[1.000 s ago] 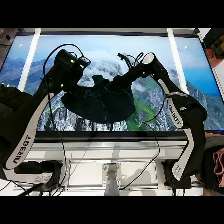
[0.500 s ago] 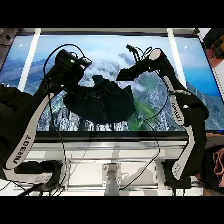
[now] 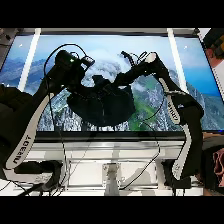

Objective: Fold the clothes and pants, and hang the long-sleeved shirts on hangers.

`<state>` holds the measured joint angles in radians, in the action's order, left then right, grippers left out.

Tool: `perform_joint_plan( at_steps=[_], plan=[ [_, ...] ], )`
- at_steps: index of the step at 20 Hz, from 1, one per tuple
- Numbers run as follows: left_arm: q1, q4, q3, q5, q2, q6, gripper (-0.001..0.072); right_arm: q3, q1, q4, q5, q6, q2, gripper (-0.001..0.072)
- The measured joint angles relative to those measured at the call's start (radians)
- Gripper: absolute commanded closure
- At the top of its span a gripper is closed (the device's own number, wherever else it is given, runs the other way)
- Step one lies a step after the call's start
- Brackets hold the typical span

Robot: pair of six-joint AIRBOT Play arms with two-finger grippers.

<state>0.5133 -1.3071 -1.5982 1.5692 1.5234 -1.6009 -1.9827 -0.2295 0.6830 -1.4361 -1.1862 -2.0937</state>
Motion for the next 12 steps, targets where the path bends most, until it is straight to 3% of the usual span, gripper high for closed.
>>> perform_joint_plan(
  at_steps=[1,3,4,12],
  plan=[
    [0.0,-0.001,0.0,0.0,0.0,0.0,0.0682,0.0,-0.001,-0.003,-0.011,0.001,-0.001,0.0339],
    [-0.001,-0.001,0.0,-0.002,0.0,-0.001,0.0682,0.0,-0.001,-0.012,-0.029,0.001,-0.002,0.0134],
    [-0.002,-0.002,0.0,-0.002,0.0,-0.002,0.0681,0.0,-0.001,-0.01,-0.035,0.002,-0.002,0.0091],
    [-0.007,-0.003,0.0,-0.004,0.0,-0.031,0.0681,0.0,-0.001,0.042,0.049,0.068,-0.004,0.0094]
  ],
)
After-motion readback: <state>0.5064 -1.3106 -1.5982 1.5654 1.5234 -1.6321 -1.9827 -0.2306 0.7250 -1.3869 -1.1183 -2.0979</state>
